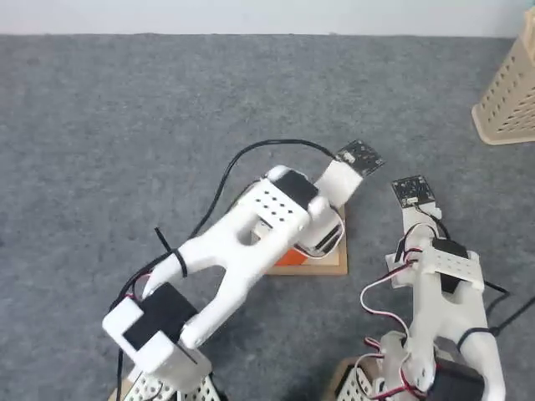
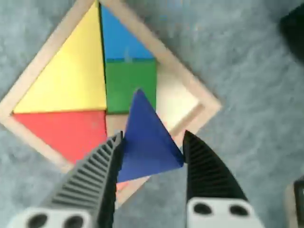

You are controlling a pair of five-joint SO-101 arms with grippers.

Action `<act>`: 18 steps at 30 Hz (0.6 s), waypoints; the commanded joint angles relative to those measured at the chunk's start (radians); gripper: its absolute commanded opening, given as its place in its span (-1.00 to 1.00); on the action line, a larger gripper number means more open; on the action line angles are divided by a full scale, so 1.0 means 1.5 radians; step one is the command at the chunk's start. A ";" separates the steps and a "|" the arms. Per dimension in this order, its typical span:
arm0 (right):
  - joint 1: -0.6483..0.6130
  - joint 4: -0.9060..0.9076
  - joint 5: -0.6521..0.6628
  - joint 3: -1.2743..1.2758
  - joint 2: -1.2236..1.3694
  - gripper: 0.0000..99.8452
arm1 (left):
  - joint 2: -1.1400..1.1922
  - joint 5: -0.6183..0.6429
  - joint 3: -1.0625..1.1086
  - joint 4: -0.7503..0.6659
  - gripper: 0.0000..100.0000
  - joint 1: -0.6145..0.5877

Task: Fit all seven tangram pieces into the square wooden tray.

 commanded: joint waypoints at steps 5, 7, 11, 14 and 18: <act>0.016 -0.010 0.011 0.000 -0.023 -0.99 | -0.007 0.029 -0.025 -0.077 -0.85 0.014; 0.016 -0.010 0.011 0.000 -0.023 -0.99 | -0.007 0.039 -0.025 -0.077 -0.85 0.015; 0.018 -0.012 0.010 0.000 -0.024 -0.99 | -0.005 0.059 -0.024 -0.088 -0.85 0.015; 0.019 -0.012 0.010 0.000 -0.024 -0.99 | 0.020 0.059 -0.027 -0.090 -0.85 0.015; 0.019 -0.012 0.001 0.001 -0.024 -0.99 | 0.069 0.060 -0.039 -0.097 -0.85 0.018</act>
